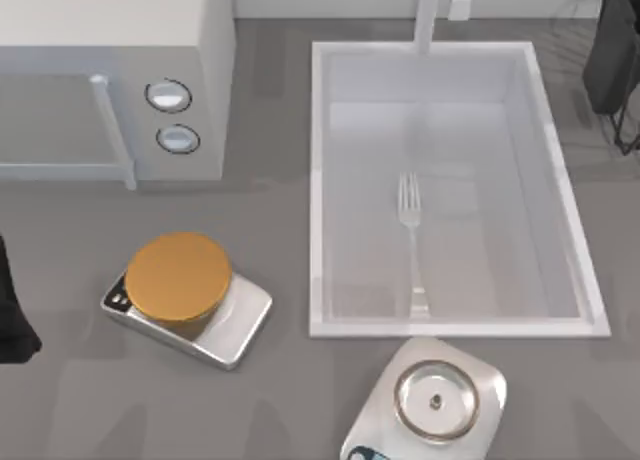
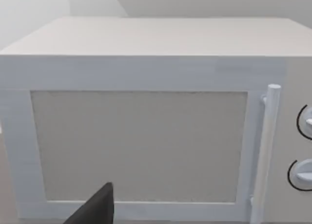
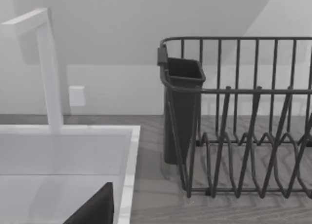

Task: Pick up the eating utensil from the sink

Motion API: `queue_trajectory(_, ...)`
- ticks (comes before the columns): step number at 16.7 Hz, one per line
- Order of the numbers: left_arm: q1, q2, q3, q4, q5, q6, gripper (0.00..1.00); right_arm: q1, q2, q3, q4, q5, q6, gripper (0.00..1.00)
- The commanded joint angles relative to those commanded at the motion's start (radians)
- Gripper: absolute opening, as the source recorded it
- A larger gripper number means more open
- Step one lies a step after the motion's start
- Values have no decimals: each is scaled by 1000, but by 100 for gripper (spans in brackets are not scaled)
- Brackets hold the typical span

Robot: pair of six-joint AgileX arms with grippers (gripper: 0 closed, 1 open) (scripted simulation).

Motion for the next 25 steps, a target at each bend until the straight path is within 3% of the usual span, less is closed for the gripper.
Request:
queue_trajectory(7, 0, 0, 0, 0, 0, 0, 100, 2, 9, 7, -7, 0, 4, 100)
queue_trajectory(12, 0, 0, 0, 0, 0, 0, 100, 38, 197, 170, -136, -3, 70, 100)
queue_trajectory(17, 0, 0, 0, 0, 0, 0, 100, 107, 565, 520, -373, -7, 184, 100)
queue_trajectory(25, 0, 0, 0, 0, 0, 0, 100, 261, 1377, 1292, -848, -7, 369, 100)
